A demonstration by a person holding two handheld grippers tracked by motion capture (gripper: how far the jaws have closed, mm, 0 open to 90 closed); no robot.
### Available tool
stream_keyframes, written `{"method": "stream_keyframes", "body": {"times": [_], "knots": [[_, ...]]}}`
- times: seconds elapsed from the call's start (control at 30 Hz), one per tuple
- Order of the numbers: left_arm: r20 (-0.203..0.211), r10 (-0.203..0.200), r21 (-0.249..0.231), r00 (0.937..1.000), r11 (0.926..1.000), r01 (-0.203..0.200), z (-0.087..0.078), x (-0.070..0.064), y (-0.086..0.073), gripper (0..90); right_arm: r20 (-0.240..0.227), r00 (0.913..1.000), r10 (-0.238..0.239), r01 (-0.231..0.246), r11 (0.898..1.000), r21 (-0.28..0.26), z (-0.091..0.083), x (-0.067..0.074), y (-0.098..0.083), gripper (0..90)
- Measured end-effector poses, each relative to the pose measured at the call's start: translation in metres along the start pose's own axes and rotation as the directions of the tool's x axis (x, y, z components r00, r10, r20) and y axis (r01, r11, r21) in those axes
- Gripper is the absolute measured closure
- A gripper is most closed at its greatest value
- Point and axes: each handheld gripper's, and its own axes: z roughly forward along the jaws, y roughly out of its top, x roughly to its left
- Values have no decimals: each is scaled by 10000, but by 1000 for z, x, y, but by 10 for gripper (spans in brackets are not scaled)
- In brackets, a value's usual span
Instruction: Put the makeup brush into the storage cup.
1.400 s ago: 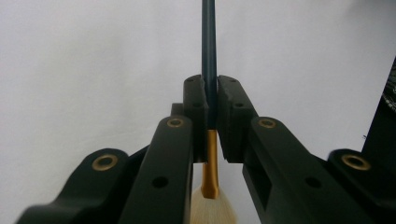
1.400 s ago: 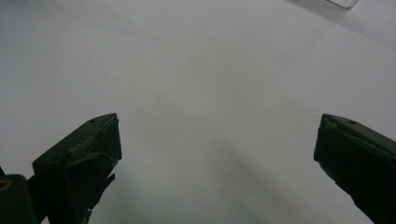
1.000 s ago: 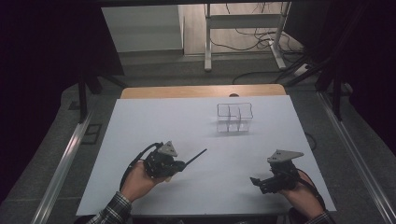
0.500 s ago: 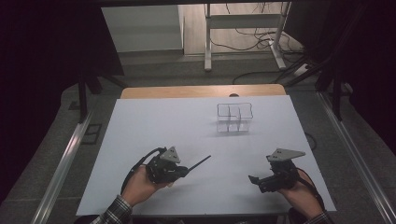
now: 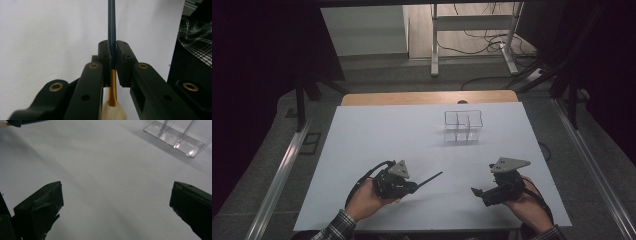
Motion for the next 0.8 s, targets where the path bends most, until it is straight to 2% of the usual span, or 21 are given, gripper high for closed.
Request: {"method": "stream_keyframes", "body": {"times": [0.2, 0.37, 0.8], "knots": [[124, 196, 94, 9997, 9998, -197, 5, -3, 3, 835, -249, 9994, -237, 238, 9997, 38, 5, 4, 6, 0], [224, 277, 98, 9994, 9996, -279, 9, -5, 6, 835, -526, 9968, -609, 615, 9980, 111, 10, 10, 12, 0], [415, 442, 172, 9982, 9988, -450, 14, -7, 10, 835, -956, 9910, -937, 965, 9950, 257, 20, 21, 25, 0]]}}
